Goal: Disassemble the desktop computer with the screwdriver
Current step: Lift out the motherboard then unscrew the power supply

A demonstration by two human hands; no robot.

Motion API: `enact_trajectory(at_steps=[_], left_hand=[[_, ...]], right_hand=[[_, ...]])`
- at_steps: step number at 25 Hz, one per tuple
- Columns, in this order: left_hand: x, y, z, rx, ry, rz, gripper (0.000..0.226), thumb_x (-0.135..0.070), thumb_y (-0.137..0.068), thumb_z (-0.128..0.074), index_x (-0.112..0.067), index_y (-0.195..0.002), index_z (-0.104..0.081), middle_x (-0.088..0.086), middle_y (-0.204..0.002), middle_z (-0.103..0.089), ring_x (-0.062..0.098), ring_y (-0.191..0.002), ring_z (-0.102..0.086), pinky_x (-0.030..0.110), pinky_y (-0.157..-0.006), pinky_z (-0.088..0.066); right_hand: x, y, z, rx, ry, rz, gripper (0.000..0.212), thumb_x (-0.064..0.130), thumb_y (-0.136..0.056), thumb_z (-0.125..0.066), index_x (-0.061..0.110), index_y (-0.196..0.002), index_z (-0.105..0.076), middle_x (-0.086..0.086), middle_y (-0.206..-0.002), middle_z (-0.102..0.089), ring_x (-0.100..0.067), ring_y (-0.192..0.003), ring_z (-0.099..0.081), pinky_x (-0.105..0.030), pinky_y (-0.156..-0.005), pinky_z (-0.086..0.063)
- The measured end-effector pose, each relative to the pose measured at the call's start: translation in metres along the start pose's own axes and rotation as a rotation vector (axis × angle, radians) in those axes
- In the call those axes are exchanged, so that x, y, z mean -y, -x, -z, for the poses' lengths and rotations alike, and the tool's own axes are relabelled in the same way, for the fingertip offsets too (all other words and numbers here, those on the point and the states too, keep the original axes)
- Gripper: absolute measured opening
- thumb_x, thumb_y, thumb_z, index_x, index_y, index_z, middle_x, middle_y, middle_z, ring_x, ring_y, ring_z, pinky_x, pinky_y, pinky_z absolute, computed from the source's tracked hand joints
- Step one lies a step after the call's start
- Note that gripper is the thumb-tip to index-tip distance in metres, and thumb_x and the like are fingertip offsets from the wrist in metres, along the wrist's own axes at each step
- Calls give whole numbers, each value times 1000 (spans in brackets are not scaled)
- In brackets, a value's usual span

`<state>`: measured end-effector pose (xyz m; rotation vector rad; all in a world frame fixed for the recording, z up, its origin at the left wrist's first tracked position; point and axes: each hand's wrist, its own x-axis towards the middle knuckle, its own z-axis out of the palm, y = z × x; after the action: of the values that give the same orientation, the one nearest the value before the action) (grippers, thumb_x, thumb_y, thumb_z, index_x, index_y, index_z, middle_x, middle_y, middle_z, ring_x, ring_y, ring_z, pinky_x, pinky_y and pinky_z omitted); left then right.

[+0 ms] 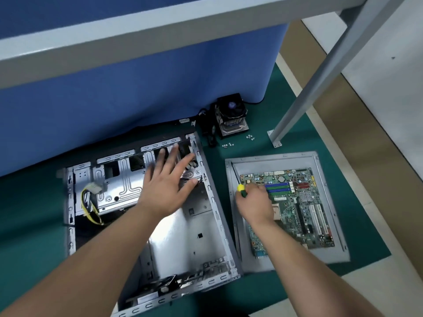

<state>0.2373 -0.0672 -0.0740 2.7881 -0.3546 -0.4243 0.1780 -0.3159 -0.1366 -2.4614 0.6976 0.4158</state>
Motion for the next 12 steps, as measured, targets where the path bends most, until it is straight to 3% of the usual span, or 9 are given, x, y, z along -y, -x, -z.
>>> enact_trajectory(at_steps=[4, 7, 12], left_hand=[[28, 40, -8, -21, -5, 89, 66, -78, -94, -13, -62, -154, 7, -25, -166, 22, 8, -154, 24, 45, -127, 6], [42, 58, -15, -42, -53, 116, 63, -72, -98, -20, -63, -153, 10, -26, -166, 21, 10, -155, 22, 46, -127, 6], [46, 61, -20, -31, -37, 132, 76, -68, -98, -36, -61, -152, 17, -27, -163, 28, 12, -154, 24, 48, -125, 9]], right_hand=[[-2, 13, -12, 30, 252, -10, 37, 43, -99, -54, 12, -118, -60, -12, -114, -62, -33, -98, -67, -36, -69, -48], [-3, 17, -17, 77, 317, -8, 31, 32, -99, -60, 11, -122, -58, -11, -117, -63, -31, -101, -69, -37, -71, -50], [-3, 21, -19, 85, 339, 5, 30, 13, -96, -58, 10, -126, -53, -13, -120, -62, -33, -103, -68, -40, -73, -53]])
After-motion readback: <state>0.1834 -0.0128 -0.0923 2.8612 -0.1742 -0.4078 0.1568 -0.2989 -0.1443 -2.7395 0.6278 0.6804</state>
